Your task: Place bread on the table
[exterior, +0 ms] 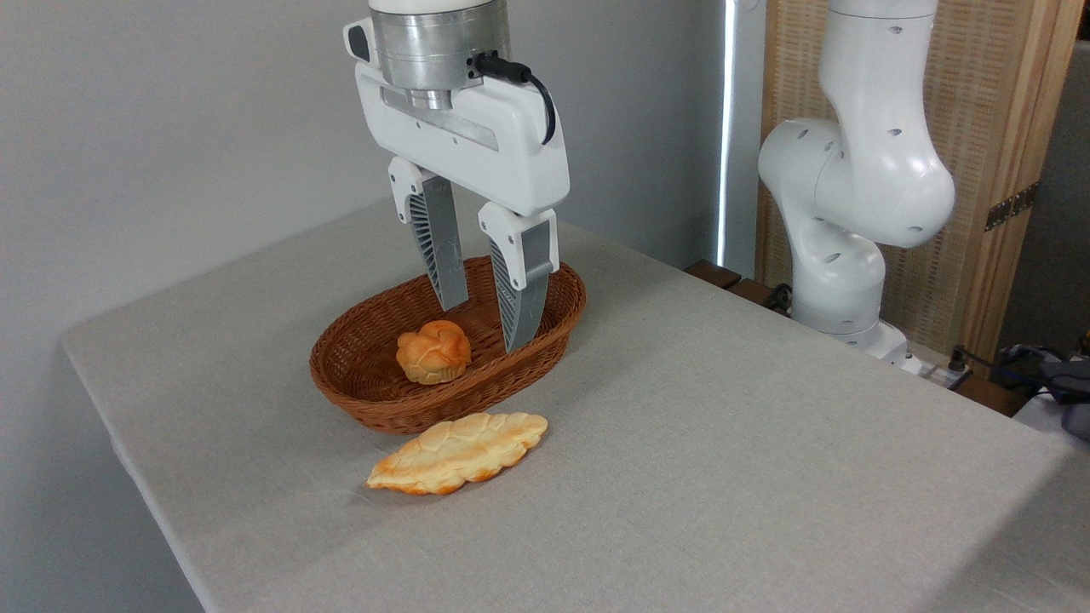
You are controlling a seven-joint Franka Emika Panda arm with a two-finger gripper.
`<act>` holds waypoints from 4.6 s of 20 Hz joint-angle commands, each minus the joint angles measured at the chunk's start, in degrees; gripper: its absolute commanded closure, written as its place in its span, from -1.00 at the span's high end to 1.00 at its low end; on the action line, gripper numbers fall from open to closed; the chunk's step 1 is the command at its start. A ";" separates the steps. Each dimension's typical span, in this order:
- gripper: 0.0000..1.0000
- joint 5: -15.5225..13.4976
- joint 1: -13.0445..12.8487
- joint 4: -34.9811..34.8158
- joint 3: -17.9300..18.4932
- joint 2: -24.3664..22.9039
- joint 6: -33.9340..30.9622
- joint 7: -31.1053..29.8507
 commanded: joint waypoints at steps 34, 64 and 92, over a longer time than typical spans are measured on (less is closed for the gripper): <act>1.00 0.25 -0.29 0.27 -0.02 -0.37 -0.36 -0.78; 1.00 -2.98 -0.99 -0.52 -2.66 0.51 -2.73 -6.48; 1.00 -10.74 -8.82 -5.71 -8.90 13.95 6.32 -18.09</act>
